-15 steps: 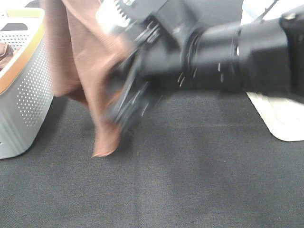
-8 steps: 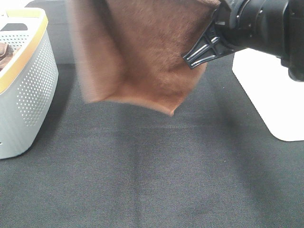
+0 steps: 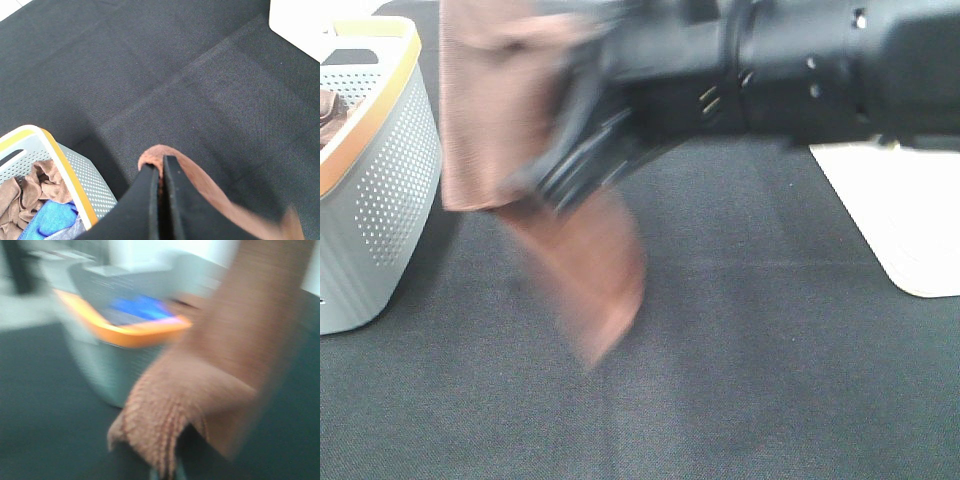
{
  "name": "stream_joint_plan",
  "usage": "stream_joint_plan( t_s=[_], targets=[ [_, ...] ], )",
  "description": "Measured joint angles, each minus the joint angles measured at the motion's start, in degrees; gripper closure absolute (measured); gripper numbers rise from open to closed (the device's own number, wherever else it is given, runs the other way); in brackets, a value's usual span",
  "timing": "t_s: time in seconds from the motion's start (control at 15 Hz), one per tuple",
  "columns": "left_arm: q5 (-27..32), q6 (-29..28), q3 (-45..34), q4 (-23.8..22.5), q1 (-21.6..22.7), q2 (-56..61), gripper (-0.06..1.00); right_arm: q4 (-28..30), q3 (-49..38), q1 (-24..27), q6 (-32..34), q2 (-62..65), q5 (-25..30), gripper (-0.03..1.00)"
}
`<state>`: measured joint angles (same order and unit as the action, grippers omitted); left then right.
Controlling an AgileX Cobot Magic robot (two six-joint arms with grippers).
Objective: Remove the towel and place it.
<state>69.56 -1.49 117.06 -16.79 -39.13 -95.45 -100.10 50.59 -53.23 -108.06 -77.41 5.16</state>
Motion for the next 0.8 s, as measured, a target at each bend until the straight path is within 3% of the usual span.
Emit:
stream_joint_plan(
  t_s=[0.07,0.13,0.2,0.27,0.4,0.47,0.53,0.67,0.8],
  targets=[
    [0.00,0.00,0.00,0.00,0.00,0.00,0.94,0.80,0.00,0.00,2.86,0.00,8.77,0.97],
    [0.00,0.00,0.00,0.00,0.00,0.00,0.94,4.41,0.00,0.00,7.79,0.00,11.97,0.97],
    [0.00,0.00,0.00,0.00,0.00,0.00,0.94,11.57,0.00,0.00,15.18,0.00,14.09,0.97],
    [0.00,0.00,0.00,0.00,0.00,0.00,0.94,11.57,0.00,0.00,15.18,0.00,14.09,0.97],
    [0.00,0.00,0.00,0.00,0.00,0.00,0.94,30.83,0.00,0.00,33.00,0.00,15.81,0.97],
    [0.00,0.00,0.00,0.00,0.00,0.00,0.94,45.72,0.00,0.00,48.93,0.00,15.99,0.97],
    [0.06,0.00,0.00,0.11,0.00,0.00,0.94,54.83,0.00,0.00,57.75,0.00,16.10,0.97],
    [0.06,0.00,0.00,0.23,0.00,0.00,0.94,66.86,0.00,0.00,71.51,0.00,16.56,0.97],
    [0.11,0.00,0.00,0.46,0.00,0.00,0.94,74.60,0.00,0.00,80.04,0.00,17.19,0.97]
  ],
)
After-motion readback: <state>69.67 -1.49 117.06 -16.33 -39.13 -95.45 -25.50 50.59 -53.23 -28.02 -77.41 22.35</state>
